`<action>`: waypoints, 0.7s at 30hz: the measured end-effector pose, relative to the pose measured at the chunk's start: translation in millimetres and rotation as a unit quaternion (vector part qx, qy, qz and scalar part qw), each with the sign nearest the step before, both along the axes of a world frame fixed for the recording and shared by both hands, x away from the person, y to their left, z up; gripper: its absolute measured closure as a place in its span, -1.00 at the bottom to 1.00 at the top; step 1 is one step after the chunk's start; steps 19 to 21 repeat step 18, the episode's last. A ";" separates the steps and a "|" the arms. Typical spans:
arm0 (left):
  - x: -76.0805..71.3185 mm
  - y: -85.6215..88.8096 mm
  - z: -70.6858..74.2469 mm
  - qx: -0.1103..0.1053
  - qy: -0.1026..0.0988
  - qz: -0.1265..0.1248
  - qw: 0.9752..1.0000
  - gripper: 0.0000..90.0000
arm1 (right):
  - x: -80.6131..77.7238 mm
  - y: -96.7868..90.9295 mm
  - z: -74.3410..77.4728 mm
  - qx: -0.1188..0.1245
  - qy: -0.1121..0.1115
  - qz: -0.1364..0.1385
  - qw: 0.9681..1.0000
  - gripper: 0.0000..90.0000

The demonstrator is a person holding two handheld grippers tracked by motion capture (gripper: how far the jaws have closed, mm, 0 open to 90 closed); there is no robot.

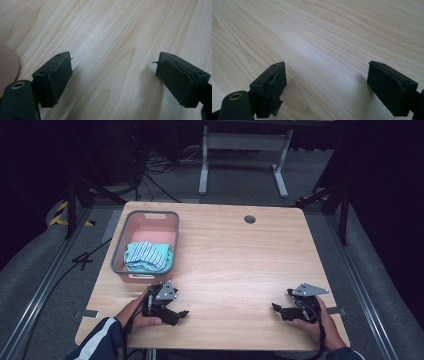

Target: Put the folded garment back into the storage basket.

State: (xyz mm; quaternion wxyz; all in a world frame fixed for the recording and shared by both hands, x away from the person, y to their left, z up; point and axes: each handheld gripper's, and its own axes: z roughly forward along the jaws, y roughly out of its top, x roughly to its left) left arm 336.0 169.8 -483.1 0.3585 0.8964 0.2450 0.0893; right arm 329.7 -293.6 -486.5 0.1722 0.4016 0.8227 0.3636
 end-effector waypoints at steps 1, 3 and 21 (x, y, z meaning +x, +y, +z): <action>0.1 -0.1 -0.1 0.000 -0.001 0.000 1.000 -0.70 | 0.0 0.0 0.0 0.000 0.000 0.000 1.000 -0.63; 0.2 -0.1 0.0 0.000 0.000 0.000 1.000 -0.70 | 0.0 0.0 0.0 0.000 0.000 0.000 1.000 -0.63; 0.1 -0.3 0.0 0.000 0.001 0.000 1.000 -0.70 | 0.1 -0.1 0.0 0.000 0.000 0.000 1.000 -0.63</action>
